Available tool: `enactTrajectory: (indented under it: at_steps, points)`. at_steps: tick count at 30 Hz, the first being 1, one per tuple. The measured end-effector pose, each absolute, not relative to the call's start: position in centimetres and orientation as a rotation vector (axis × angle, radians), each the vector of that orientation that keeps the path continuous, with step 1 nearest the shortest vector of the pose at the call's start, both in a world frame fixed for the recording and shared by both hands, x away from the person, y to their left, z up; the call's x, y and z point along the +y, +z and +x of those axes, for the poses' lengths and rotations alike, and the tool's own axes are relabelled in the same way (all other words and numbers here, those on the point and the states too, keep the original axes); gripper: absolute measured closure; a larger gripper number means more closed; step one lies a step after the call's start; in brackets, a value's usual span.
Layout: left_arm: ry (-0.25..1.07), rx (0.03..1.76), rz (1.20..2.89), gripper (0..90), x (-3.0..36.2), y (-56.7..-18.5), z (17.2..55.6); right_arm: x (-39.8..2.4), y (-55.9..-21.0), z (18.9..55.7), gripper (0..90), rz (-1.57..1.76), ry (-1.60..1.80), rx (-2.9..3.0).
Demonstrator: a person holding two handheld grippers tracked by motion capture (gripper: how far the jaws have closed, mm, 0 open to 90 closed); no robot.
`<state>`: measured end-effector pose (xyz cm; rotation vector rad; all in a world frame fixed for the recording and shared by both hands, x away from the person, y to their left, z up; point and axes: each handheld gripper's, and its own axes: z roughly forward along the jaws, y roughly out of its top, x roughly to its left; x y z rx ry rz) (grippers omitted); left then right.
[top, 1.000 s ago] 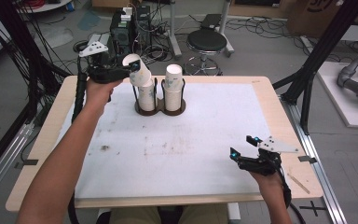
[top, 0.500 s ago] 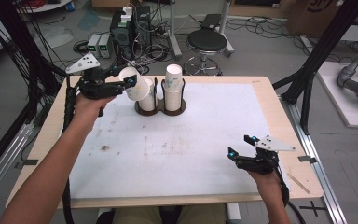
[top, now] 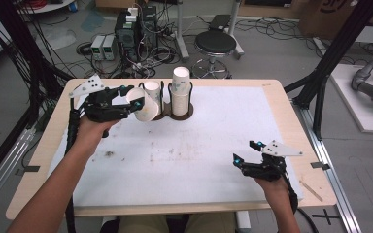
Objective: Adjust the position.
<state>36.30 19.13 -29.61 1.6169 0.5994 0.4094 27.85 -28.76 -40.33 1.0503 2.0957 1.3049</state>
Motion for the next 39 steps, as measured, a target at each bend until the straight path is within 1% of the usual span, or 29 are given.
enactTrajectory:
  at_steps: [7, 16, 27, 39]
  points:
    - [0.377, 0.570, 1.637, 36.7, 18.6, -30.8, 35.4, -28.1, -40.4, 28.0, 19.8, 1.029, 1.332, 2.125]
    - [0.328, 0.521, 1.689, 36.7, 16.9, -32.8, 34.1, -26.9, -40.6, 28.4, 19.7, 0.969, 1.406, 2.198]
    - [0.275, 0.461, 1.745, 36.7, 15.0, -33.6, 32.8, -23.0, -39.5, 28.8, 19.7, 0.783, 1.494, 2.319]
    - [0.198, 0.404, 1.795, 36.7, 13.4, -34.5, 31.7, -19.5, -39.1, 29.9, 19.8, 0.622, 1.531, 2.430]
